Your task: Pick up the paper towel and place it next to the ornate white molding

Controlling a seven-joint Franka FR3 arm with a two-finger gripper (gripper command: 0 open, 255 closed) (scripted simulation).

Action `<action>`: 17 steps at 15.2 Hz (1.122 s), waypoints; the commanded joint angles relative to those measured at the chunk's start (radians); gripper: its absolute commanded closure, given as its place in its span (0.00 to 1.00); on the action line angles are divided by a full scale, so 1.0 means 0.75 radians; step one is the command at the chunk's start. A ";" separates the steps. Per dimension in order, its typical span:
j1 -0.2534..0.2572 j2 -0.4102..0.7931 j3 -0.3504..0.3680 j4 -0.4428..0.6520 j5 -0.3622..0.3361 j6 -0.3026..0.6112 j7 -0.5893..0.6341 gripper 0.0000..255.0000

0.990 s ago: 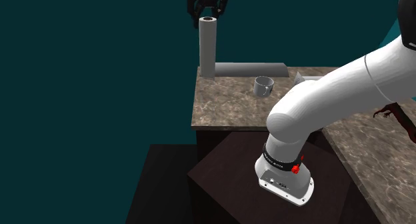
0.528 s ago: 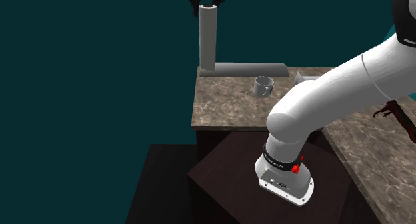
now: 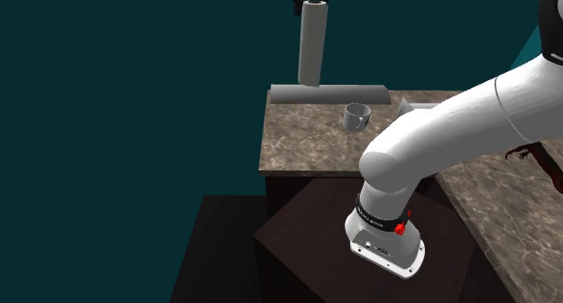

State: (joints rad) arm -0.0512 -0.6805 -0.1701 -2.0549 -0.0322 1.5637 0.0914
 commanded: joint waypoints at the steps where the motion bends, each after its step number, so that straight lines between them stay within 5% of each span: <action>1: -0.014 -0.003 -0.057 0.003 -0.024 -0.005 -0.065 1.00; 17: -0.063 0.134 -0.549 0.249 -0.174 -0.077 -0.598 1.00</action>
State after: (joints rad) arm -0.0985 -0.5913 -0.5540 -1.8820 -0.1581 1.5058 -0.3271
